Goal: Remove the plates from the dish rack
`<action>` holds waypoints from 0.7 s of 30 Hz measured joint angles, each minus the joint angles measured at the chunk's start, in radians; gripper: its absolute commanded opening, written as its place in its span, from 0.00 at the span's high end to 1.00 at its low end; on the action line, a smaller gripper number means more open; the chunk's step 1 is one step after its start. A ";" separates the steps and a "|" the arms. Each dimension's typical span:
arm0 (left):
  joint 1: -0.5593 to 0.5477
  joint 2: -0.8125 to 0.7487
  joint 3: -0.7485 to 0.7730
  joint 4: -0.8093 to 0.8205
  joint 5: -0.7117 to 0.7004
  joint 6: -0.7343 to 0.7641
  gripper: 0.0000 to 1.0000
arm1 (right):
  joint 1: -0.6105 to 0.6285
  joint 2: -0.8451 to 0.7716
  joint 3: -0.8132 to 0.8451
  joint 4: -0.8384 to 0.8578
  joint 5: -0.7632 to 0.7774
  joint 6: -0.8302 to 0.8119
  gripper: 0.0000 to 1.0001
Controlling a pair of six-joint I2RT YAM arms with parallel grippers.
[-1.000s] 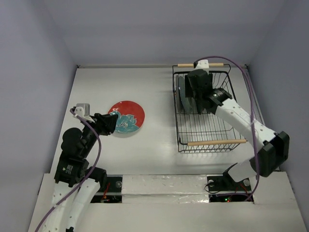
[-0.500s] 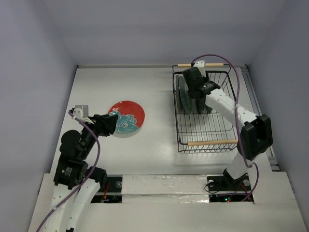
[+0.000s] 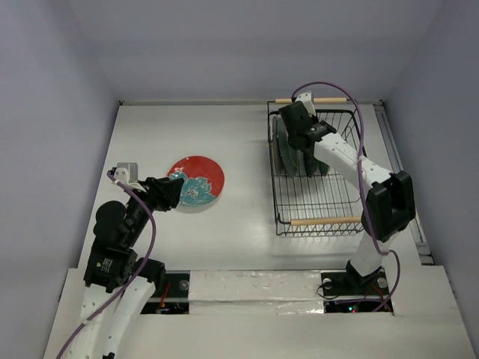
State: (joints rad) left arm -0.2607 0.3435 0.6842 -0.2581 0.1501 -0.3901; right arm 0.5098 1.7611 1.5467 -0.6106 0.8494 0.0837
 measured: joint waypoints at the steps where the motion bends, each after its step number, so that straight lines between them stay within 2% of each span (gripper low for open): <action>1: 0.000 0.000 0.000 0.000 0.000 0.000 0.53 | 0.000 0.000 0.000 -0.009 0.007 -0.018 0.94; 3: 0.000 0.000 0.000 0.000 0.000 0.000 0.53 | -0.003 -0.001 0.001 -0.019 0.011 -0.046 1.00; 13: 0.000 -0.008 -0.001 0.000 -0.001 0.000 0.53 | -0.005 -0.037 0.011 -0.051 0.004 -0.066 1.00; 21: 0.000 -0.017 -0.002 0.000 -0.002 0.000 0.53 | 0.009 -0.210 0.045 -0.085 0.043 -0.088 1.00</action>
State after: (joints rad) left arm -0.2607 0.3267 0.6827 -0.2577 0.1486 -0.3904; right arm 0.5186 1.5509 1.5917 -0.6956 0.8921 -0.0044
